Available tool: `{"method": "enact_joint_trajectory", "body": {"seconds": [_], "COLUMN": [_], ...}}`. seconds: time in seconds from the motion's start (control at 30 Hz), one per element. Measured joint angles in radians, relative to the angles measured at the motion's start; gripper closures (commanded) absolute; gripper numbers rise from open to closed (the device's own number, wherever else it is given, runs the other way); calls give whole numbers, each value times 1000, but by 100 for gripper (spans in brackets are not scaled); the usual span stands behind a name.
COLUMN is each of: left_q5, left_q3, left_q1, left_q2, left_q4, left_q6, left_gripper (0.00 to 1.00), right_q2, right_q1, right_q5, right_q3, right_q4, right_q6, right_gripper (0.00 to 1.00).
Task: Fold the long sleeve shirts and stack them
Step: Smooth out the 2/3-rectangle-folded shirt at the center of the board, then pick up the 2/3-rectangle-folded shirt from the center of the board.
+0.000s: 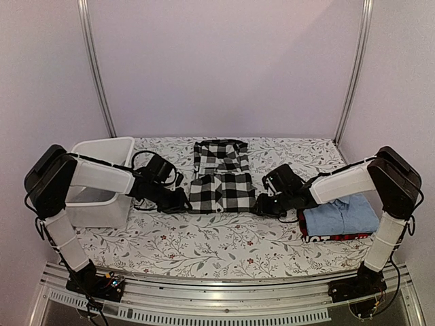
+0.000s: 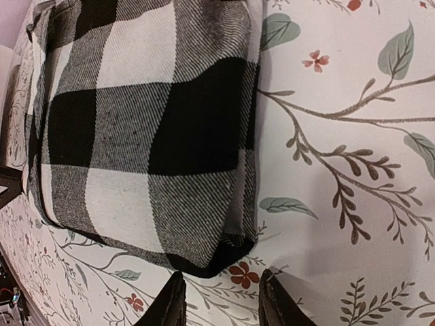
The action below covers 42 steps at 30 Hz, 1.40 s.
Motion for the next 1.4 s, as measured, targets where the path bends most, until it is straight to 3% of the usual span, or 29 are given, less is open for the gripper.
{"method": "enact_joint_trajectory", "body": {"seconds": [0.33,0.5,0.6,0.77,1.07,1.4], "left_q5": [6,11,17,27,39,23], "left_q3": [0,1,7,10,-38,-195], "left_q1": [-2,-10,-11,-13,-53,-192], "left_q2": [38,52,60,68,-38,-285], "left_q4": [39,42,49,47,-16,-146], "left_q6": [-8,-13,-19,-23,-19,-68], "left_gripper": [75,76,86,100,100,100], "right_q2": [65,74,82,83,-71,-270], "right_q1": [0,0,0,1,47,264], "right_q5": [7,7,6,5,-13,23], "right_q3": [71,74,74,73,-80,-245], "right_q4": [8,18,22,23,34,1], "right_q6": [-41,-52,-56,-55,-9,158], "right_gripper": [74,92,100,100,100,100]}}
